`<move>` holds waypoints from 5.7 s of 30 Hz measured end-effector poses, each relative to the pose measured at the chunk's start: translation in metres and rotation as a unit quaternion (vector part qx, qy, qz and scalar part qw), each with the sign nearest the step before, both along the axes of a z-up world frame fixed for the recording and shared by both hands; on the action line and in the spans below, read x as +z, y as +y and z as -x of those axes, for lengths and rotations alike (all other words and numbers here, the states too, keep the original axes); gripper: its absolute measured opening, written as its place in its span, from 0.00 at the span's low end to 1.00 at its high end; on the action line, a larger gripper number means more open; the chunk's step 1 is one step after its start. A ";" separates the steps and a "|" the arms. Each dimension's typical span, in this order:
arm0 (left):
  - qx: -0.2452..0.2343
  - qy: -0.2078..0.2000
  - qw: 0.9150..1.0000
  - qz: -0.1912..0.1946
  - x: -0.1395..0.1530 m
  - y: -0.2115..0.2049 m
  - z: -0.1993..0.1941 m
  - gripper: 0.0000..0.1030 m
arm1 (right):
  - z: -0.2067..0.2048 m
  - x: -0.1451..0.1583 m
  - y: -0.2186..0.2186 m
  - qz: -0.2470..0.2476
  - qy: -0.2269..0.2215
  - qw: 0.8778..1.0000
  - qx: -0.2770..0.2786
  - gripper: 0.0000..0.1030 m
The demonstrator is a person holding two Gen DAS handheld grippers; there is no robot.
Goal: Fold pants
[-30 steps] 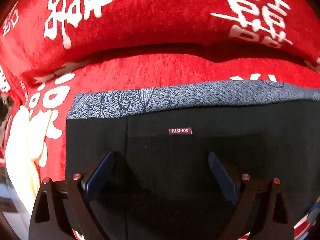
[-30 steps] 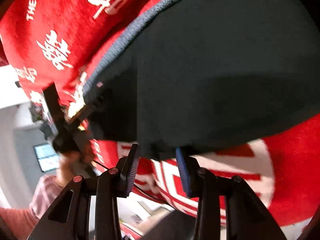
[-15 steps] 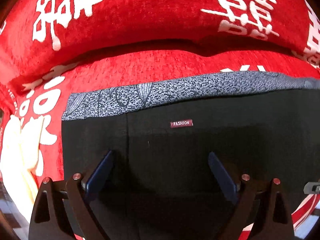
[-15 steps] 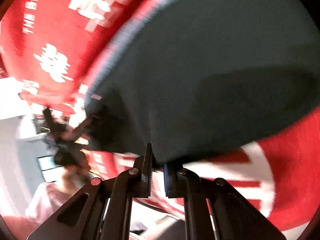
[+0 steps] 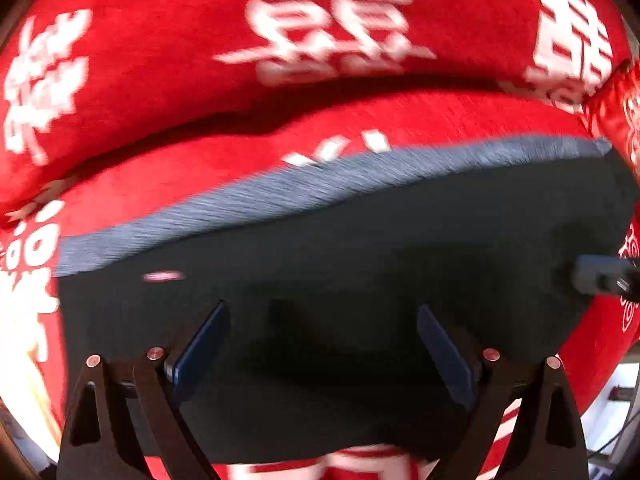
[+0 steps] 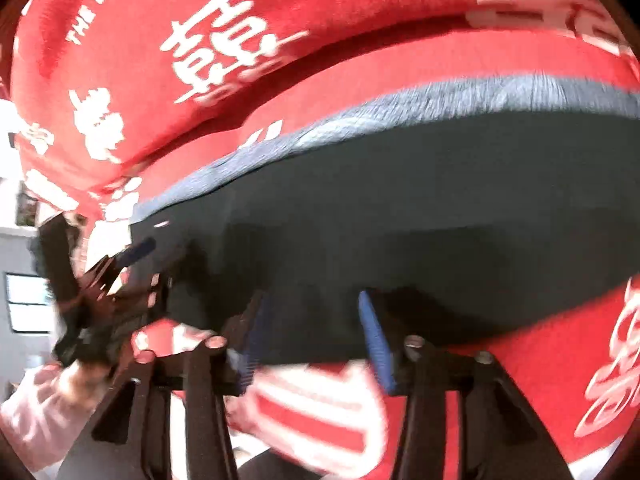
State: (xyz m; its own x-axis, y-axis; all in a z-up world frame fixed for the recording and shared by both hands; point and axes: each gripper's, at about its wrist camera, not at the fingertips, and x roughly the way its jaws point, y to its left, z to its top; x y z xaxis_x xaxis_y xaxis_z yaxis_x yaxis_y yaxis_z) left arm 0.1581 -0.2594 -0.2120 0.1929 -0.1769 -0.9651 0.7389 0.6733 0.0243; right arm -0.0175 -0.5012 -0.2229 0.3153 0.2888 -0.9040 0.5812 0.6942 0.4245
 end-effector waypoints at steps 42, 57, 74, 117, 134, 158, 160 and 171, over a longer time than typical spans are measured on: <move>0.030 -0.036 0.999 0.010 0.024 -0.062 -0.016 0.89 | 0.012 0.013 -0.064 -0.003 -0.025 0.998 -0.054 0.42; 0.040 -0.036 0.998 -0.024 0.003 -0.064 -0.019 0.94 | 0.047 -0.005 -0.156 0.056 0.013 0.985 -0.164 0.33; -0.074 -0.008 0.997 -0.019 -0.024 -0.214 0.108 0.94 | 0.246 0.010 -0.252 0.095 0.030 0.920 -0.379 0.45; -0.041 -0.023 0.999 -0.011 -0.018 -0.246 0.082 1.00 | 0.138 0.017 -0.300 0.168 0.040 0.958 -0.229 0.38; 0.034 -0.022 0.995 -0.093 -0.020 -0.018 0.072 1.00 | 0.165 0.017 -0.150 0.012 0.037 0.979 -0.200 0.43; 0.069 -0.020 0.996 -0.058 -0.016 -0.002 0.081 0.99 | 0.041 0.007 -0.018 0.144 0.016 0.985 0.097 0.42; 0.073 -0.010 0.995 -0.063 -0.016 -0.003 0.077 0.99 | 0.040 0.006 -0.019 0.137 0.019 0.986 0.094 0.43; 0.061 0.015 0.994 -0.085 0.003 -0.029 0.061 0.99 | 0.042 0.008 -0.031 0.046 -0.004 0.998 0.045 0.74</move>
State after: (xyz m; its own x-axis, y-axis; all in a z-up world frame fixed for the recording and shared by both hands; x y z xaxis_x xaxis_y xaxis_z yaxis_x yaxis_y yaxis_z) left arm 0.0973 -0.2880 -0.2090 0.1742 0.0118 -0.9846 0.6536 0.7465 0.1246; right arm -0.0596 -0.5323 -0.2150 0.2987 0.2320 -0.9257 0.5118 0.7797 0.3606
